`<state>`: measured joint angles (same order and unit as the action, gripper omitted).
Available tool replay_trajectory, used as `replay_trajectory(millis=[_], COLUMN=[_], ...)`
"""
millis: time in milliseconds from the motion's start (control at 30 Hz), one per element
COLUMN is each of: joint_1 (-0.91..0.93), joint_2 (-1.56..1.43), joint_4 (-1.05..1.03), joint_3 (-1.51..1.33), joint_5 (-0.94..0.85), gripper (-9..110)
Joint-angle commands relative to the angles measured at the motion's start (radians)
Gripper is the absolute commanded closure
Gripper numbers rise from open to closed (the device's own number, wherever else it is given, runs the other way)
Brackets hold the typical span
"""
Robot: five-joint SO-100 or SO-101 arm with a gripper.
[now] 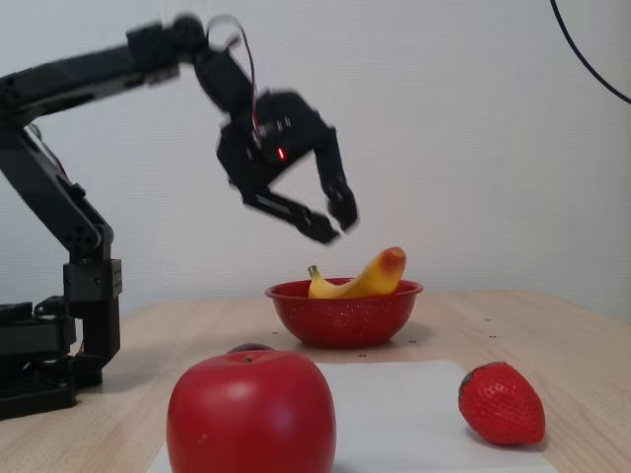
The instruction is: Grasp the banana and put it in the red bowl.
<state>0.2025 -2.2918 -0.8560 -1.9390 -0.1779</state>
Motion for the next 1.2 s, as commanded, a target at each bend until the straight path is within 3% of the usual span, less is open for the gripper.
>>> replay_trajectory(millis=[0, 367, 667, 833, 1167], joint_1=[-0.017, -0.029, -0.051, -0.069, -0.063], joint_2=[-0.133, -0.364, -0.595, -0.747, -0.905], joint_4=[0.201, 0.787, 0.945, 0.942, 0.488], joint_3=[-0.029, -0.612, -0.983, -1.161, -1.164], joint_5=[0.021, 0.061, 0.087, 0.103, -0.008], gripper=[101, 101, 101, 101, 101])
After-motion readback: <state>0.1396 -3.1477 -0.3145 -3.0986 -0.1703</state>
